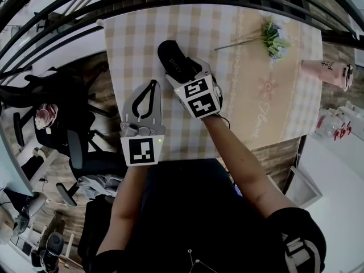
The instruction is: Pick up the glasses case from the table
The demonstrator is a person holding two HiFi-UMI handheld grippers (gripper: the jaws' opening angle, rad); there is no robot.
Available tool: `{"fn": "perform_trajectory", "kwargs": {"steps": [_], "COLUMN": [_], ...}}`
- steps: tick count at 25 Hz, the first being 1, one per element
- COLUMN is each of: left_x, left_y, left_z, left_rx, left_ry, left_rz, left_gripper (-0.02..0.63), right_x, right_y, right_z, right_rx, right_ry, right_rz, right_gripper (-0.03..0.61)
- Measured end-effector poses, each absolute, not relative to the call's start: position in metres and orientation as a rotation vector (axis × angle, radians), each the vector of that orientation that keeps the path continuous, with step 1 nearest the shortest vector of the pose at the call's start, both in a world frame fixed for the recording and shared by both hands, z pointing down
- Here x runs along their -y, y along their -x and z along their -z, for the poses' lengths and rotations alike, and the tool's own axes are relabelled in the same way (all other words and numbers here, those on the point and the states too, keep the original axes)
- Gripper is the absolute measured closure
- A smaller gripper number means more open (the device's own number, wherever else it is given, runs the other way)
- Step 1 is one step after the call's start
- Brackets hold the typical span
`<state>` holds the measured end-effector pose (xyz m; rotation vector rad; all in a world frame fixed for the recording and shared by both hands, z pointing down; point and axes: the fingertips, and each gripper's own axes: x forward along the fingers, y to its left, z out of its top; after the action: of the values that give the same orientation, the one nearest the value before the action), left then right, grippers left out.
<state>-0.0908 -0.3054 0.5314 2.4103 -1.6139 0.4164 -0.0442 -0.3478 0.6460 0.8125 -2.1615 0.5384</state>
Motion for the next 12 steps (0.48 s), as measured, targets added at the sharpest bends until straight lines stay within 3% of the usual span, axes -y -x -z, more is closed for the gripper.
{"fn": "perform_trajectory", "kwargs": {"steps": [12], "left_x": [0.302], "left_y": [0.087], "left_z": [-0.523], "left_rx": [1.615], "left_ry": [-2.425], "left_rz": [-0.407], "left_gripper": [0.601], "right_x": [0.353], "right_y": [0.04], "right_z": [-0.619], "right_rx": [2.205], "right_ry": [-0.856], "right_rz": [-0.406], "right_gripper": [0.27]}}
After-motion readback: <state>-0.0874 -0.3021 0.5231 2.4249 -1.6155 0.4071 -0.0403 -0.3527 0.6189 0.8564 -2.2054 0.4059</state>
